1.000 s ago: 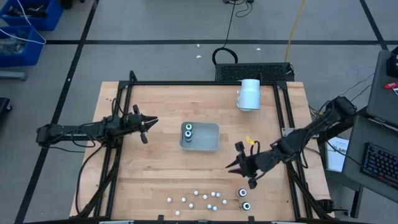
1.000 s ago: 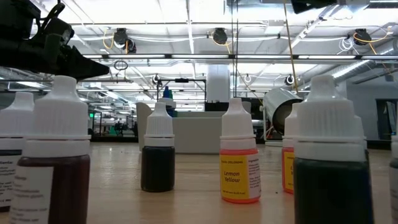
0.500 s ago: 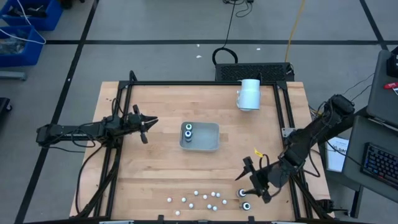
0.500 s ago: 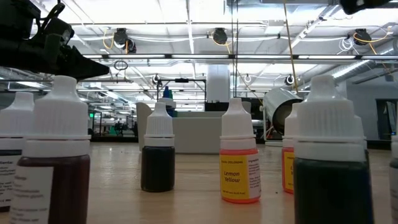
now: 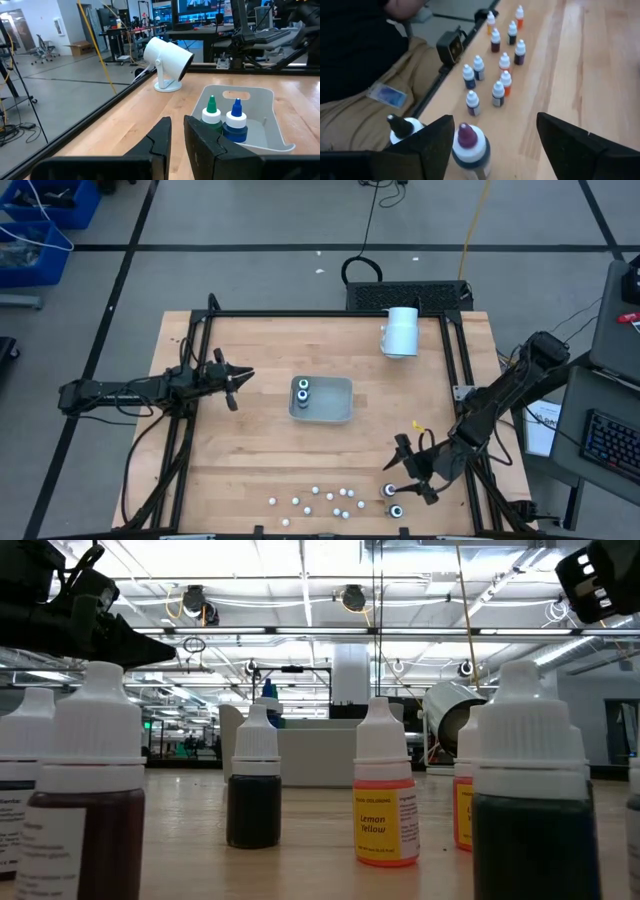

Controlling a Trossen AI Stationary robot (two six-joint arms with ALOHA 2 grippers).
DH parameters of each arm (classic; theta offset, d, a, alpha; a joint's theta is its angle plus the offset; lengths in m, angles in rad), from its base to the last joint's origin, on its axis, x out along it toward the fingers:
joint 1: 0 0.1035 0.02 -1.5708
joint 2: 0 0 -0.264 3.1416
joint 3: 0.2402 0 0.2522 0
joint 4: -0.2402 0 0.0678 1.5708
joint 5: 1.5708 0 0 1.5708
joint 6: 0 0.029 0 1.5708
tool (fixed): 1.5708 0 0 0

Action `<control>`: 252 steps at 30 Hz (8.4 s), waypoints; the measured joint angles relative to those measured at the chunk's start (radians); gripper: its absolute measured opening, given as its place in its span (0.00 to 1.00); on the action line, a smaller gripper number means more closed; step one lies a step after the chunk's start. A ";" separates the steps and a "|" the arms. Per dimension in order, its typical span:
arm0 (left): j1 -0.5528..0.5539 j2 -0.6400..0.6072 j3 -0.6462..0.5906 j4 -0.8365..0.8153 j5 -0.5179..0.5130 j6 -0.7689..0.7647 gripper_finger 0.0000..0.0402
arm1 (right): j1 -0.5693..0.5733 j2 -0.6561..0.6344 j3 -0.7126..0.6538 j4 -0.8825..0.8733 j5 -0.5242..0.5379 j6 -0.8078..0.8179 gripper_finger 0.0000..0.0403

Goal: Pick & Place food coloring
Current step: Put the big violet food coloring bottle into the gray bin, then put the big black food coloring bottle into the gray bin

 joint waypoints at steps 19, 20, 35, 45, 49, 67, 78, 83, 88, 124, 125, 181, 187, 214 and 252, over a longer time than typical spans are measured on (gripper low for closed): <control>0.000 0.000 0.000 -0.003 0.000 0.000 0.14 | 0.011 0.057 -0.143 0.278 -0.017 -0.017 0.65; 0.000 0.000 0.000 -0.003 0.000 0.000 0.14 | 0.012 0.071 -0.143 0.296 -0.029 -0.024 0.65; 0.000 0.000 0.000 -0.009 0.000 0.000 0.14 | 0.026 0.200 -0.144 0.449 -0.028 -0.034 0.63; 0.000 0.000 0.000 -0.011 0.000 0.000 0.14 | 0.026 0.224 -0.144 0.463 -0.027 -0.034 0.57; 0.000 0.000 0.000 -0.011 0.000 0.000 0.14 | 0.026 0.223 -0.144 0.473 -0.026 -0.051 0.48; 0.000 0.000 0.000 -0.012 -0.034 0.001 0.14 | 0.006 0.206 -0.143 0.468 0.004 -0.083 0.27; 0.000 0.000 0.000 -0.061 -0.034 -0.004 0.14 | -0.156 0.005 0.049 0.211 -0.027 -0.305 0.27; 0.000 0.000 0.000 -0.048 -0.034 -0.001 0.14 | -0.314 -0.014 0.160 0.177 -0.026 -0.414 0.27; 0.000 0.000 0.000 -0.054 -0.034 0.003 0.14 | -0.491 0.013 0.239 0.096 -0.043 -0.441 0.27; 0.001 0.000 0.000 -0.045 -0.044 0.015 0.14 | -0.836 0.566 0.364 0.321 -0.156 -0.337 0.27; 0.001 0.000 0.000 -0.043 -0.044 0.014 0.14 | -0.840 0.566 0.364 0.321 -0.157 -0.337 0.27; 0.001 0.000 0.000 -0.058 -0.052 0.028 0.14 | -0.780 0.403 0.366 0.271 -0.150 -0.473 0.54; 0.001 0.000 0.000 -0.065 -0.052 0.029 0.14 | -0.566 0.242 0.429 -0.036 0.071 -0.527 0.49; 0.001 0.000 0.000 -0.061 -0.052 0.045 0.14 | -0.157 -0.124 -0.062 0.045 0.028 -0.188 0.29; 0.001 0.000 0.000 -0.114 -0.051 0.003 0.14 | 0.127 0.211 -0.093 0.530 0.034 -0.008 0.66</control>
